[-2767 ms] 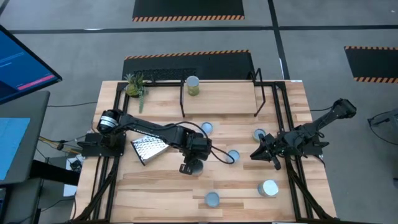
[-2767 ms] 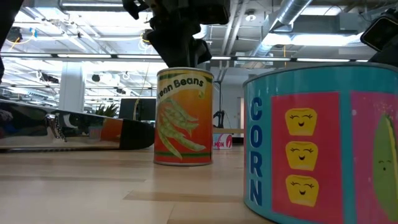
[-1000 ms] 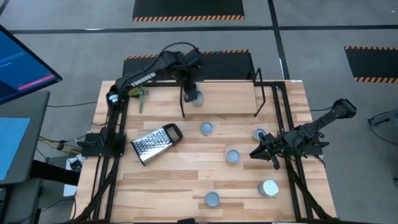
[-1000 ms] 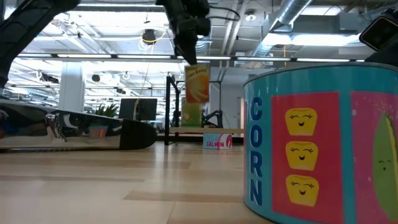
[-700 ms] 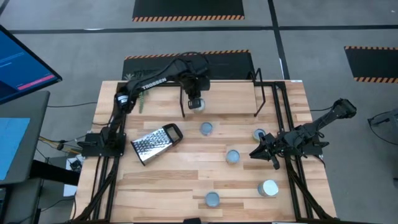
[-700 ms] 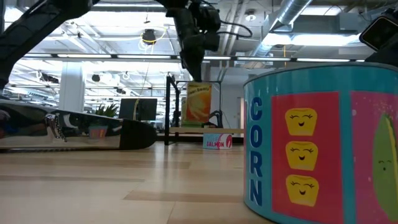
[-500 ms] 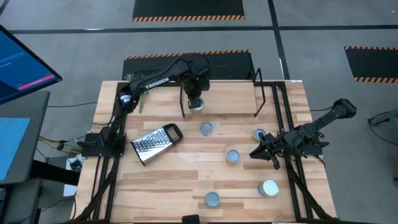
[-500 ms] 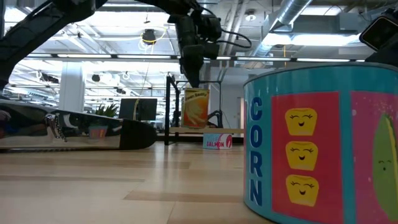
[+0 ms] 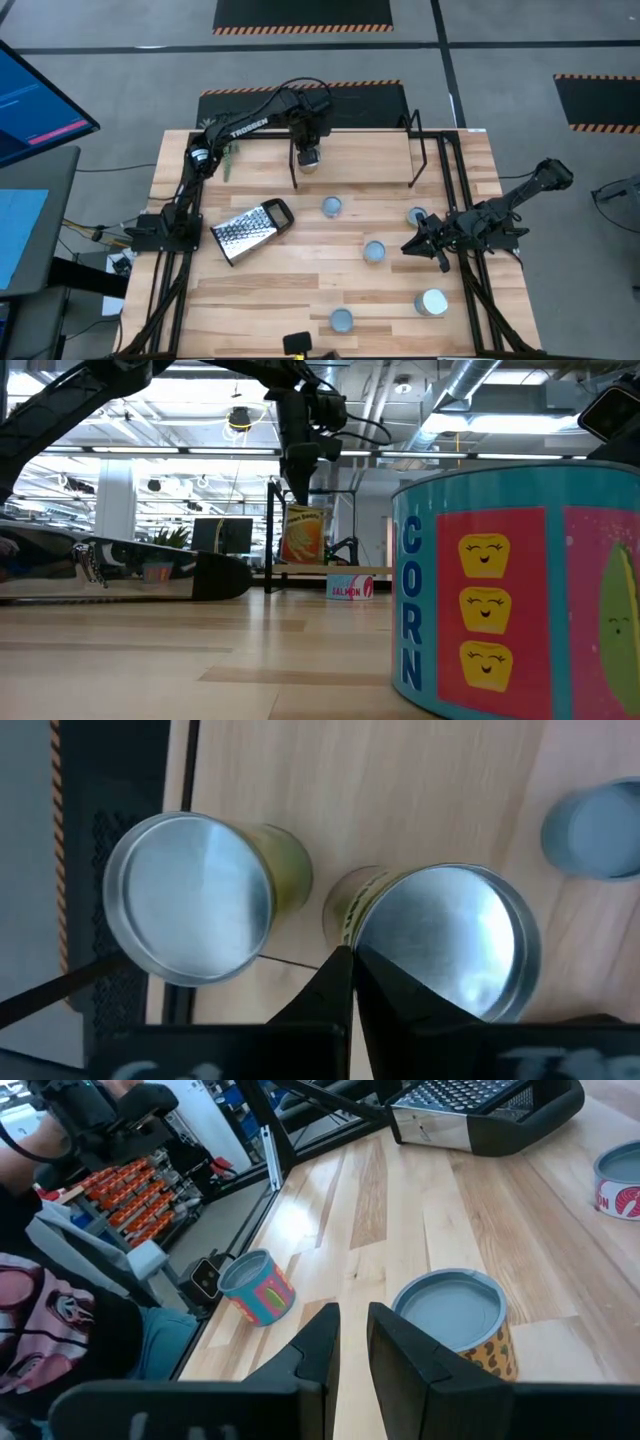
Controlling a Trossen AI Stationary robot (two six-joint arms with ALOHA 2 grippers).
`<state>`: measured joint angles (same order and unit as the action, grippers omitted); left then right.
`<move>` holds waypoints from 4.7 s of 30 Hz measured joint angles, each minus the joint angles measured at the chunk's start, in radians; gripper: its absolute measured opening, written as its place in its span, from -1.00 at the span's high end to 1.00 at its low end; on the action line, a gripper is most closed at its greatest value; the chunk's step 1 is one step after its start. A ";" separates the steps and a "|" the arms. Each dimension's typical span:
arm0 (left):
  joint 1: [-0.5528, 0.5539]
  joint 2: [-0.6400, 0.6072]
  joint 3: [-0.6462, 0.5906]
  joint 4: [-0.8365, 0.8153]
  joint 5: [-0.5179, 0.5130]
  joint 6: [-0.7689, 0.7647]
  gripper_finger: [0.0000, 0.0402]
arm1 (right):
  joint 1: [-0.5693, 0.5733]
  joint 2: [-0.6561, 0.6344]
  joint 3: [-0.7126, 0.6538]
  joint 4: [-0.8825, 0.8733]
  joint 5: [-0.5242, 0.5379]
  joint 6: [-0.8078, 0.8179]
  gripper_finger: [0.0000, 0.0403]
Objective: Pick and place cans onto a shelf
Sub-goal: Put the canned green beans on the shelf, then put the canned tomatoes on the shelf
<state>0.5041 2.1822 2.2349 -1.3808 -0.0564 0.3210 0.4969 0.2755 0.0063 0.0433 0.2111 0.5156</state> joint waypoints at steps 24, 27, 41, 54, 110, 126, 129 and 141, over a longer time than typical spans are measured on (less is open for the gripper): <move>-0.018 0.019 0.123 -0.021 -0.029 0.021 0.81 | 0.001 0.000 0.000 0.000 -0.001 0.000 0.59; -0.037 -0.021 0.106 -0.019 0.005 -0.020 0.81 | 0.001 0.000 0.000 0.000 -0.002 0.000 0.59; -0.303 -0.047 0.098 -0.080 0.179 -0.162 0.81 | 0.001 0.075 0.000 0.001 -0.004 0.098 0.59; -0.643 -0.050 0.074 -0.172 0.110 -0.173 0.81 | 0.000 0.079 0.000 0.057 0.004 0.166 0.59; -0.807 -0.986 -1.423 1.057 -0.239 -0.462 0.81 | 0.195 0.861 0.925 -1.054 -0.206 0.660 0.59; -0.806 -0.986 -1.423 1.057 -0.247 -0.437 0.81 | 0.406 1.045 0.929 -0.966 -0.311 0.962 0.59; -0.806 -0.986 -1.423 1.057 -0.247 -0.438 0.81 | 0.404 1.047 0.929 -0.966 -0.310 0.962 0.59; -0.806 -0.986 -1.423 1.057 -0.246 -0.449 0.81 | 0.382 1.012 0.930 -0.984 -0.299 0.955 0.59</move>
<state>-0.3023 1.1961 0.8124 -0.3233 -0.3027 -0.1276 0.8791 1.2877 0.9360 -0.9409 -0.0877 1.4702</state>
